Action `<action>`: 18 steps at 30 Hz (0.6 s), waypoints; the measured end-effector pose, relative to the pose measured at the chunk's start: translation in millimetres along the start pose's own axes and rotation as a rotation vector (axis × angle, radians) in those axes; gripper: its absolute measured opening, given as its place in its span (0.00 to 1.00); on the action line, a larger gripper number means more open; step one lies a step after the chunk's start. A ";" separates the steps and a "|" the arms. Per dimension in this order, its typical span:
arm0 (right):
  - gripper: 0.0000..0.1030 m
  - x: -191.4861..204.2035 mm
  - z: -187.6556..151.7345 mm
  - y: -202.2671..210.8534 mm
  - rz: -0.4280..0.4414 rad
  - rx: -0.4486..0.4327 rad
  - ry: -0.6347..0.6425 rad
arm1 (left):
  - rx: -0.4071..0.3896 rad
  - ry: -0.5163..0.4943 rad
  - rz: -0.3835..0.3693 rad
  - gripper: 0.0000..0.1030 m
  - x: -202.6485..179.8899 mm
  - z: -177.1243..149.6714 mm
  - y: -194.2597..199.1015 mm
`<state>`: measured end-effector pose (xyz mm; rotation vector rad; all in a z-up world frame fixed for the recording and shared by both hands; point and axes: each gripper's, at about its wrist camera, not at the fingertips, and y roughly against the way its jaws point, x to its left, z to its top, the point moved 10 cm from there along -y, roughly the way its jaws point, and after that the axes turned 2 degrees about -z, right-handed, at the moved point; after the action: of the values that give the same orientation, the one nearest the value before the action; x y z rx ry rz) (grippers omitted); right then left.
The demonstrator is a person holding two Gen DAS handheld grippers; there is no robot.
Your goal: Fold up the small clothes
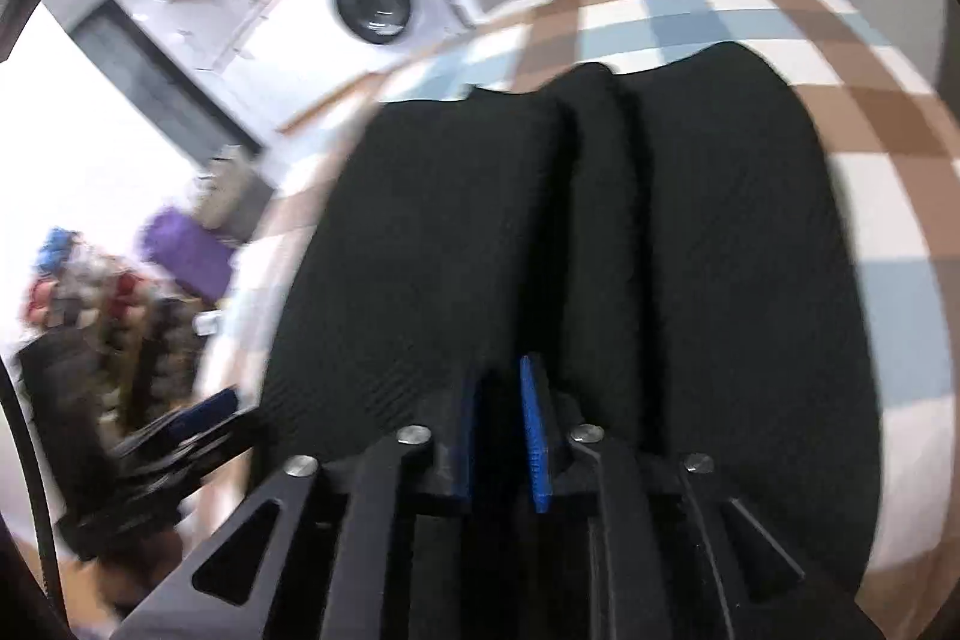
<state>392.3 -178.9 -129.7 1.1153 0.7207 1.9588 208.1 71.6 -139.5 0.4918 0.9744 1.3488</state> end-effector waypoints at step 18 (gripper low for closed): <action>0.05 19.8 -76.5 38.6 -0.016 0.005 0.115 | 0.044 -0.053 -0.014 0.63 -9.8 -59.9 21.0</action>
<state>305.3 -191.7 -126.5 1.0036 0.7932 2.0216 148.0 52.9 -152.4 0.5506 0.9642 1.2980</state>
